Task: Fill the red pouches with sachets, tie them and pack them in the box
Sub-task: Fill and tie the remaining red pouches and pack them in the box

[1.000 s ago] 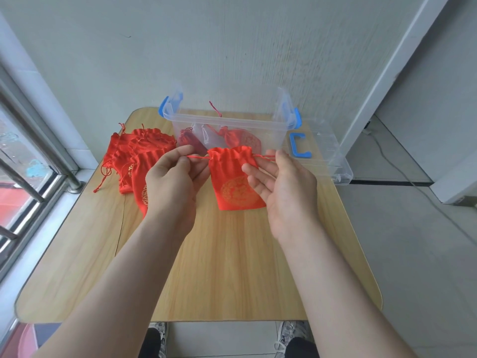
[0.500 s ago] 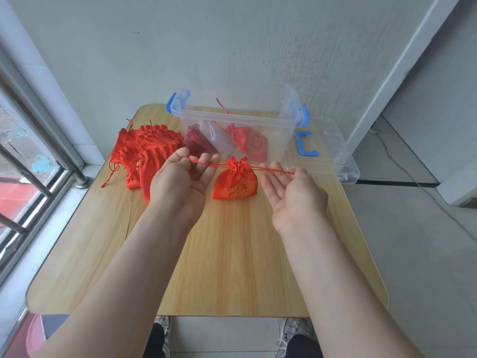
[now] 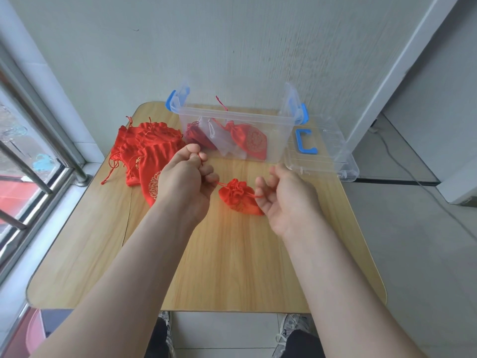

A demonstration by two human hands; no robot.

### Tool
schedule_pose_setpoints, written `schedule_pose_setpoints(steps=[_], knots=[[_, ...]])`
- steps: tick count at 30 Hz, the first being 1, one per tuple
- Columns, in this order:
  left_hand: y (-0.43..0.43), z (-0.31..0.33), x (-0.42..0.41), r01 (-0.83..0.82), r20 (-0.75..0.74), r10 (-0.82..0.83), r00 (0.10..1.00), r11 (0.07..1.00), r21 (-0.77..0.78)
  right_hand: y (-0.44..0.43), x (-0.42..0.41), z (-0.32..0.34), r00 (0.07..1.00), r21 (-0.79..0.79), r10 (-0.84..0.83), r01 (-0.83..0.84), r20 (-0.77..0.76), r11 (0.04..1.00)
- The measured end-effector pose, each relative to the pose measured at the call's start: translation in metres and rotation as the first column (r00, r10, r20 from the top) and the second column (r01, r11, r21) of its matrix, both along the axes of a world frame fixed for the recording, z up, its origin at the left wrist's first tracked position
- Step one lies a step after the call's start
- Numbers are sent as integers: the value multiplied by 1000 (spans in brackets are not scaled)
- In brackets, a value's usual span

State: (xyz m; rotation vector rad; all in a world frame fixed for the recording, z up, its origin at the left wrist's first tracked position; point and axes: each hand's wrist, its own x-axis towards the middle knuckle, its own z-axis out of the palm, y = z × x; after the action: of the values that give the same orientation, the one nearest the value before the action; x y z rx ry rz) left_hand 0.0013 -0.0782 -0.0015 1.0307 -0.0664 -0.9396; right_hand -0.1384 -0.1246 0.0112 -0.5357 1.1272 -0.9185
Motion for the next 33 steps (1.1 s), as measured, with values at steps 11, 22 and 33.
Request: schedule_pose_setpoints(steps=[11,22,33], knots=[[7,-5,5,264,263,-352,898,911,316,9,5,-17,652,-103,511,-667,-560,738],[13,-12,0,332,616,-561,552,826,454,-2,1,-22,770,-357,244,-519,-589,776],[10,-11,-4,332,706,-629,325,775,538,-12,-2,-28,740,-355,243,-549,-628,756]])
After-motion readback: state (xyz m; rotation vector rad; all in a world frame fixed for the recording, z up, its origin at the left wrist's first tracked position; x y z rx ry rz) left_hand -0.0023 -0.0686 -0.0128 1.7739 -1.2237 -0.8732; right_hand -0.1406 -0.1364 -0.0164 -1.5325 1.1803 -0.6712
